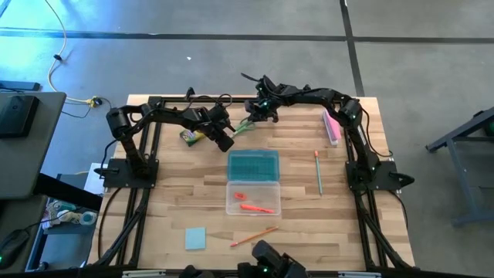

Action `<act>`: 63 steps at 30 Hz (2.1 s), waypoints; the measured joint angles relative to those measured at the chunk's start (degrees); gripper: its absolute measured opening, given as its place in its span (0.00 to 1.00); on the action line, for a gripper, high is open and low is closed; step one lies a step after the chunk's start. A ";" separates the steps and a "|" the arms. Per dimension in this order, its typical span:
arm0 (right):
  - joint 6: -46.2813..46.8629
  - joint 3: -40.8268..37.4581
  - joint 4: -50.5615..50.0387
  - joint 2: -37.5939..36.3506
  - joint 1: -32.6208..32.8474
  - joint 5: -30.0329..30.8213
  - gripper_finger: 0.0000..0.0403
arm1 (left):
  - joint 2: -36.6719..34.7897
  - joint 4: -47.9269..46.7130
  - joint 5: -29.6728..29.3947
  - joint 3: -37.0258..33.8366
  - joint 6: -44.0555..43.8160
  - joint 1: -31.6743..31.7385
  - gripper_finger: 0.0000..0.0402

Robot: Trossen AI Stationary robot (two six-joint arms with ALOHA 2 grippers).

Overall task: Pack school essentials
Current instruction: Put the green scissors into the blue supply box

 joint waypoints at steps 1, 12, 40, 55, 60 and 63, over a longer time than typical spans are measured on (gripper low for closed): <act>0.07 0.01 -0.11 -0.04 0.00 -0.01 0.14 | 0.00 0.01 0.00 0.00 0.00 -0.01 0.00; -1.51 0.11 -0.02 -0.14 -0.09 0.05 0.07 | 0.02 0.06 -0.04 -0.02 0.88 -0.01 0.00; -23.47 0.09 -2.36 -6.41 -6.29 -4.67 0.06 | 0.28 -14.28 10.29 14.69 4.55 7.61 0.29; -29.93 0.04 -6.83 -10.98 -8.24 -6.28 0.02 | 0.11 -12.72 10.55 19.61 4.55 10.44 0.24; -30.61 0.04 -7.04 -10.98 -8.24 -7.40 0.02 | 0.11 -12.75 10.58 19.61 5.29 10.46 0.23; -31.97 0.01 -7.41 -11.78 -8.24 -7.63 0.02 | -0.03 -13.19 10.60 19.61 5.46 10.85 0.22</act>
